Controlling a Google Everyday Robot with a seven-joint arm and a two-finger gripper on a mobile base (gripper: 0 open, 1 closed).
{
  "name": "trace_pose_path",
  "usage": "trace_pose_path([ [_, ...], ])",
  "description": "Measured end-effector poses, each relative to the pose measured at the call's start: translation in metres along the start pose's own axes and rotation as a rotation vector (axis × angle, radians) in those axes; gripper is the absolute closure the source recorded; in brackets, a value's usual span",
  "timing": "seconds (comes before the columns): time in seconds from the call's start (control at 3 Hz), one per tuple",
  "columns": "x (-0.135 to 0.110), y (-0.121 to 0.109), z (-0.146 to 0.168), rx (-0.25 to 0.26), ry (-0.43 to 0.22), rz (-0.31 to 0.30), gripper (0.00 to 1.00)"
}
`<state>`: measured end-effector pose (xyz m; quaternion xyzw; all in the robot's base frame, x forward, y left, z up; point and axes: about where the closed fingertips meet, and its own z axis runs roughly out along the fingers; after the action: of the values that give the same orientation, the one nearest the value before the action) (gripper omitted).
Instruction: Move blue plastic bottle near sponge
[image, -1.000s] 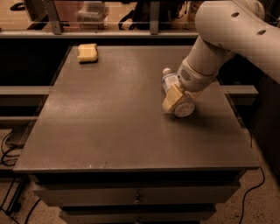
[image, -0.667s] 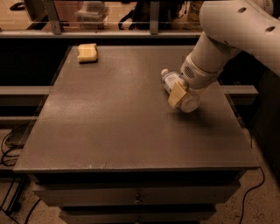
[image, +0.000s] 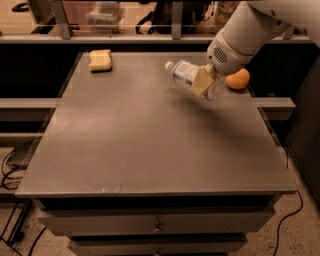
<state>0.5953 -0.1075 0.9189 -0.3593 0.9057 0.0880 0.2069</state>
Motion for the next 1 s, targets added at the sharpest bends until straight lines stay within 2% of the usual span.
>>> trace_pose_path([
  [0.33,-0.004,-0.001,-0.005,0.007,-0.011,-0.011,1.00],
  [0.67,-0.012,0.006,0.006,-0.004,-0.016,-0.004,1.00],
  [1.0,-0.043,0.019,0.025,-0.027,-0.049,-0.011,1.00],
])
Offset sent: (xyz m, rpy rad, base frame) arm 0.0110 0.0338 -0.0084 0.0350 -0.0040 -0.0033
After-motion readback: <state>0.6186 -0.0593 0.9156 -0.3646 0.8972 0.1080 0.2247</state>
